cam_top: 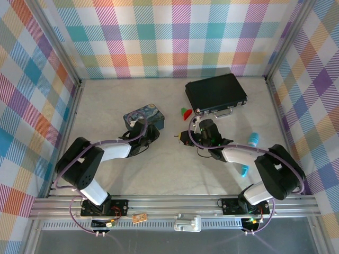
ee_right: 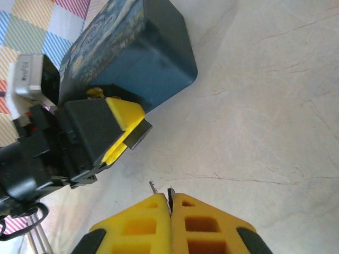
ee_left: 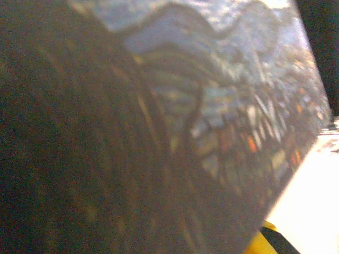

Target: Unlock a padlock with a key

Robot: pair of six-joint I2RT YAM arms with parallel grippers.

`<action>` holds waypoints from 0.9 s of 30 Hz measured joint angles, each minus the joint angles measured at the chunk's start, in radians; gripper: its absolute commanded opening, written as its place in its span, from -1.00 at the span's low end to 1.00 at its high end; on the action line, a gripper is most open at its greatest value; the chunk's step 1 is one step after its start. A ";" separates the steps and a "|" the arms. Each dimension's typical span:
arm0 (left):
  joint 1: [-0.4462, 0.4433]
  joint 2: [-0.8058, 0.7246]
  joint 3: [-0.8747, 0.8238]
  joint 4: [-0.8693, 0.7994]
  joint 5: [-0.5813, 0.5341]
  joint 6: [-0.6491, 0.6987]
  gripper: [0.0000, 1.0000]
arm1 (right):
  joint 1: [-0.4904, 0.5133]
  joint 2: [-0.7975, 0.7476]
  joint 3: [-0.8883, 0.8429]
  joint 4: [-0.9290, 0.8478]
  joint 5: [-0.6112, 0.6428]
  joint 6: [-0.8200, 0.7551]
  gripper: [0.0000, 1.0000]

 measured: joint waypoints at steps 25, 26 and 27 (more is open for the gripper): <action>0.008 0.048 -0.173 0.586 0.093 -0.347 -1.00 | 0.056 0.325 -0.053 0.623 -0.026 0.545 -1.00; 0.008 0.049 -0.177 0.596 0.093 -0.351 -1.00 | 0.056 0.326 -0.055 0.634 -0.018 0.552 -1.00; 0.008 0.049 -0.180 0.603 0.093 -0.354 -1.00 | 0.056 0.326 -0.057 0.641 -0.011 0.557 -1.00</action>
